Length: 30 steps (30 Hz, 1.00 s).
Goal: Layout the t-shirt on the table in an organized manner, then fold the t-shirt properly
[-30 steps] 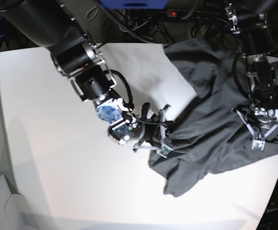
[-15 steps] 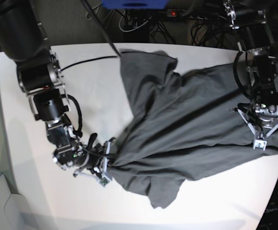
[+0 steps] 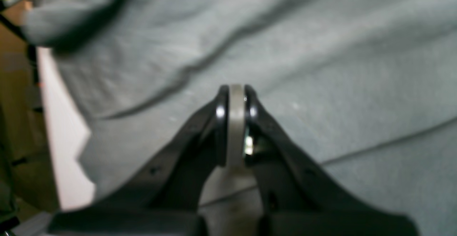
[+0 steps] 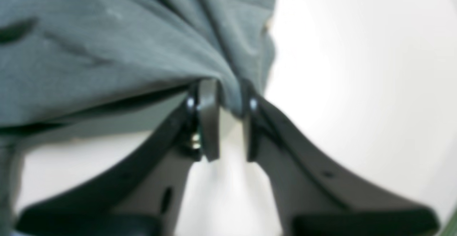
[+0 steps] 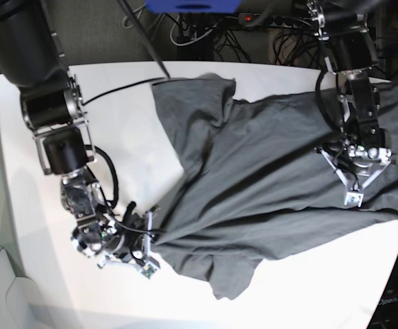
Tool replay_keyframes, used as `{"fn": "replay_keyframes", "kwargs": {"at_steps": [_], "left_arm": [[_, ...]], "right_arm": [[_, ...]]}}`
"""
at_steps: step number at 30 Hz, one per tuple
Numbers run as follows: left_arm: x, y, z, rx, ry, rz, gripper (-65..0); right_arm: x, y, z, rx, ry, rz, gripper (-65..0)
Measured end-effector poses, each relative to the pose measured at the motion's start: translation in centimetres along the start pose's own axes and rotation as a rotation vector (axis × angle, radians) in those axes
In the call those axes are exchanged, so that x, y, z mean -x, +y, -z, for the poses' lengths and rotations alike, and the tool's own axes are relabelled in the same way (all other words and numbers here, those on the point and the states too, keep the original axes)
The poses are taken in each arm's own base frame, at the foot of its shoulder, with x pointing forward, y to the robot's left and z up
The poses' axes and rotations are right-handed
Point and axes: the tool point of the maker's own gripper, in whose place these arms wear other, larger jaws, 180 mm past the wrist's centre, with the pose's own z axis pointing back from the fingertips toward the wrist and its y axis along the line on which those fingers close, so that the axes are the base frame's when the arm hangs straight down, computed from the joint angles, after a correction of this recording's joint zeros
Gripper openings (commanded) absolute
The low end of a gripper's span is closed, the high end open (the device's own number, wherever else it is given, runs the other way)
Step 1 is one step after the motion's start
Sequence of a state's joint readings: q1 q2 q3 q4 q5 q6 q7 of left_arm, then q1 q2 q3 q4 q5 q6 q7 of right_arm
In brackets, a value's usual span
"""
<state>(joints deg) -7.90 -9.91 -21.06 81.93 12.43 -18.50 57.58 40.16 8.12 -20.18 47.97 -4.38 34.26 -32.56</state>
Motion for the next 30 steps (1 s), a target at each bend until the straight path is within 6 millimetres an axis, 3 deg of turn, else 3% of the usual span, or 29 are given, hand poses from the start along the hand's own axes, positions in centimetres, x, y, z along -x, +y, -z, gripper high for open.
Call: {"fn": "replay_keyframes", "kwargs": {"at_steps": [2,5,10,14,19,21,25,30], "left_arm": [[0.1,-1.0,0.2,0.012,0.008,0.035,-64.5],[-1.0,-3.7,0.0,0.059,-0.015,0.065,-64.5],[-5.1,-9.3,-1.0,0.153,-0.091,0.116,-64.5],[-8.6,-13.2,-1.0,0.21,-0.133,0.145,-64.5],[-8.7,-19.9,0.7,0.369,-0.109,0.157,-64.5],[-8.6,-20.3,1.5,0.382,-0.124,0.144,-64.5],[-8.9,-19.4,2.3,0.384,-0.153,0.13,-64.5],[-8.0,-15.2,3.7,0.32,-0.144,0.132,-64.5]], "right_arm": [[0.2,0.0,-1.3,0.035,-0.012,-0.028,-42.7],[1.1,1.9,-3.0,0.054,-0.013,-0.08,-36.9],[-0.5,5.1,-6.4,0.077,-0.077,-0.124,-28.4],[2.1,7.9,-7.4,0.058,-0.042,-0.116,-27.3],[4.4,11.6,-7.2,-0.01,-0.01,-0.087,-27.3],[3.9,12.2,-7.7,-0.013,-0.044,-0.087,-27.3],[5.2,13.7,-8.0,-0.035,-0.017,-0.079,-27.3],[4.2,13.9,-8.9,-0.025,-0.057,-0.079,-27.1]]}}
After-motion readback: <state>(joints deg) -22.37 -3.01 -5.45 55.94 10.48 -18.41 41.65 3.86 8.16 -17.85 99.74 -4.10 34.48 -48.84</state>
